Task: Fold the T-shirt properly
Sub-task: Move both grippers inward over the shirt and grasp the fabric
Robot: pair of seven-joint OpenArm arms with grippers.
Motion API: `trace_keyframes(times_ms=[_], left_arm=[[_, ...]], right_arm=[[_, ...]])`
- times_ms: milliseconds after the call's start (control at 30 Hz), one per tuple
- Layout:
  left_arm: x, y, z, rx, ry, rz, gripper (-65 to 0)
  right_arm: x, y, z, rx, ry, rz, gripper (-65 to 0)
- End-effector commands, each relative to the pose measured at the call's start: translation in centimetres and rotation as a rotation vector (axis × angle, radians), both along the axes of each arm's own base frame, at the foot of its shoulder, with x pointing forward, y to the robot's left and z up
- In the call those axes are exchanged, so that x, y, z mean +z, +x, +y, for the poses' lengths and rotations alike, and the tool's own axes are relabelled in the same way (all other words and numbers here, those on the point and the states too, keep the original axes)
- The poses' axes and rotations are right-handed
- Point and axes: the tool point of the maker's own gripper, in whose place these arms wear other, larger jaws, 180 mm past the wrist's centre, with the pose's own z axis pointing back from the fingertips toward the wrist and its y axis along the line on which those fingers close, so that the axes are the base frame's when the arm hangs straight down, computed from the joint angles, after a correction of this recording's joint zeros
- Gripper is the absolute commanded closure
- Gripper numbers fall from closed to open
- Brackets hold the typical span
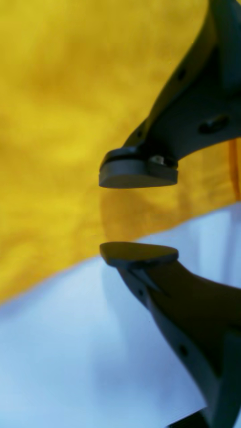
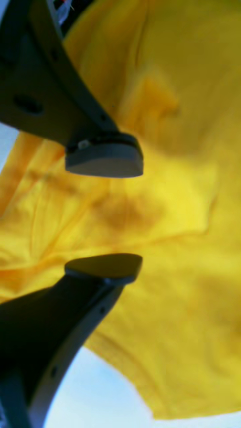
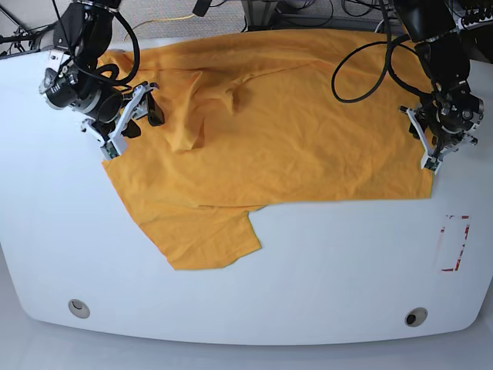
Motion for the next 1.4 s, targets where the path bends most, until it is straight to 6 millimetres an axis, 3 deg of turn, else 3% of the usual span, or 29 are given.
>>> trace_keyframes(times_ms=[0, 267, 500, 833, 1033, 1133, 1300, 1367], left_arm=[[1.0, 1.9, 0.5, 0.002, -0.007, -0.047, -24.7], [0.0, 2.5, 1.3, 0.006, -0.041, -0.053, -24.7], [-0.7, 2.2, 1.3, 0.009, -0.053, -0.042, -24.7], [-0.2, 2.0, 1.4, 0.005, -0.039, -0.052, -24.7], [-0.1, 2.1, 1.5, 0.006, -0.038, -0.055, -24.7], [-0.2, 2.1, 1.5, 0.007, -0.039, -0.053, -24.7], [0.1, 2.1, 2.1, 0.004, -0.023, -0.051, -24.7], [0.1, 2.1, 2.1, 0.004, -0.021, -0.051, -24.7]], right_arm=[[0.4, 1.7, -0.4, -0.013, -0.017, -0.031, -33.9], [-0.7, 5.2, 0.8, 0.01, 0.021, -0.015, -33.8], [-1.7, 6.6, 2.8, 0.053, 0.07, 0.009, -33.6], [-2.4, 6.1, 5.8, 0.138, 0.089, 0.022, -33.6], [-3.4, 5.8, 6.0, 0.135, 0.106, 0.049, -32.7], [-4.0, 5.6, 5.9, 0.128, 0.111, 0.07, -24.4], [-4.1, 5.6, 5.6, 0.127, 0.108, 0.075, -3.8], [-4.2, 5.5, 5.6, 0.126, 0.108, 0.077, 0.0]])
